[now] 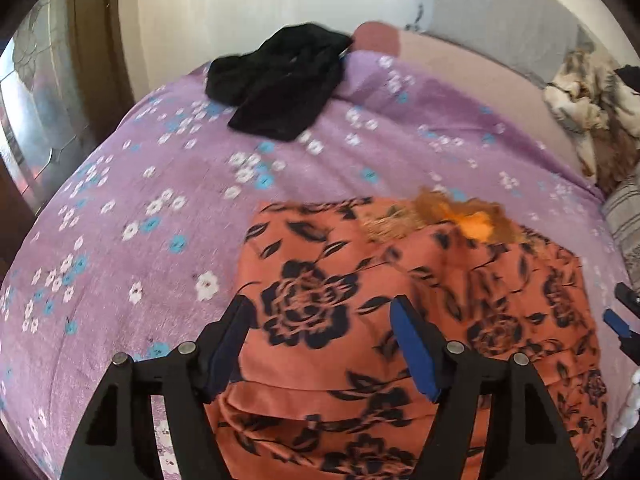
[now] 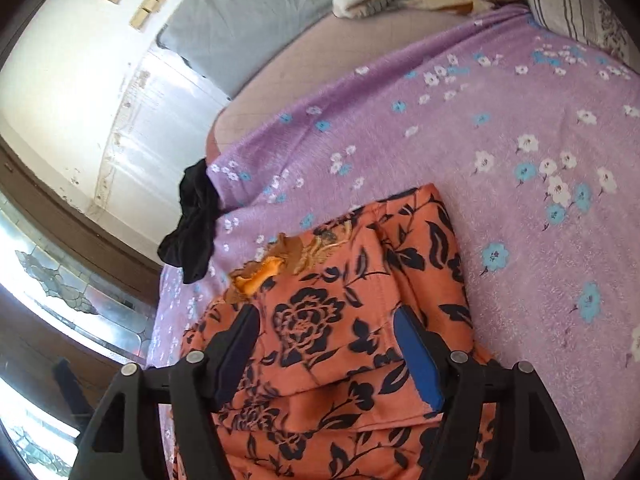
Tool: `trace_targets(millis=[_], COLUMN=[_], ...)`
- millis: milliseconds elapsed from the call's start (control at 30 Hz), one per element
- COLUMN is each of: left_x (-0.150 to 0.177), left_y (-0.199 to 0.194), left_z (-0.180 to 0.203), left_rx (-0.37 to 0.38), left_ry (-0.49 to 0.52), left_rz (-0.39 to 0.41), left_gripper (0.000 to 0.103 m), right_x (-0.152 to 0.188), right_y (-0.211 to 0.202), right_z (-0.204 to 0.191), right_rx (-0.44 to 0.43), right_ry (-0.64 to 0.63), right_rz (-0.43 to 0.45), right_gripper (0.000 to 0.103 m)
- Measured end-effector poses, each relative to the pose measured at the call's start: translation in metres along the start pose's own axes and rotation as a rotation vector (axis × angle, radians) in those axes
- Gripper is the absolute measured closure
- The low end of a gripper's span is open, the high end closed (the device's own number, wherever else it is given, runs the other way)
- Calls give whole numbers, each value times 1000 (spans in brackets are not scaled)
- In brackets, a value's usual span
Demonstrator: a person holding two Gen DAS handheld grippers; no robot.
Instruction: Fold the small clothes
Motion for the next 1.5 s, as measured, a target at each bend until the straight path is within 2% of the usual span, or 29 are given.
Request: trace_targets(millis=[133,200,233,267,300,433,533,567,600,633,667,767,867,1033,1100,1133,1200,1300,1433,1467,1500], left_x=[9,17,20,19,17,26,35,41,48,61,74,115,163,236,247,250,253,254,259,262,268], left_y=[24,45,57,56,56,38,15,5,-5,-16,-26,-47,-68,-87,-92,-94,-92,-90,-89,-87,-85], left_z=[-28,-35,-36,-37,-36,-47,-61,-66,-71,-77,-82,-97,-105,-111,-104,-98,-91,-84,-80,-81,-84], left_rx=[-53,-117,-128,-126,-125,-109,-81,-76,-81,-87,-91,-79,-16,64,127,159,147,133,166,176,178], left_ry=[-88,-67,-56,-65,-69,-104,-153,-154,-150,-139,-131,-127,-154,-209,-217,-209,-172,-147,-136,-147,-165], left_rz=[-83,-140,-164,-145,-153,-159,-129,-112,-96,-83,-80,-94,-119,-213,-243,-253,-263,-274,-343,-367,-394], left_gripper=[31,31,26,23,23,23,23,23,23,23,23,23,23,26,43,47,65,67,66,55,46], right_x=[1,10,14,15,15,17,26,29,32,36,41,65,99,159,182,193,211,228,248,252,255], right_y=[17,35,42,42,40,18,-10,-19,-28,-36,-44,-71,-104,-149,-158,-161,-164,-161,-152,-147,-144], right_z=[17,22,25,26,25,18,15,16,17,17,18,25,40,69,76,79,85,93,104,105,104], right_rx=[40,55,107,156,169,217,165,145,130,123,121,125,88,92,91,96,139,196,230,219,198], right_ry=[20,8,-25,-72,-88,-145,-136,-119,-100,-89,-87,-111,-105,-50,-19,-6,11,32,73,87,97], right_rz=[-31,-108,-132,-117,-112,-83,-73,-68,-64,-60,-57,-70,-101,-179,-225,-255,-295,-347,-407,-427,-435], right_gripper=[38,52,56,67,70,70,68,64,48,38,33,33,33,33,33,33,33,33,33,36,48])
Point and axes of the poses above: each gripper's, at about its wrist camera, not at the fingertips, and y roughly the way its jaws point, z to its right, x to its underside, the point moved 7 cm from there along y, roughly the way its jaws point, and after that the axes turned 4 degrees about -z, right-handed, at the moved point
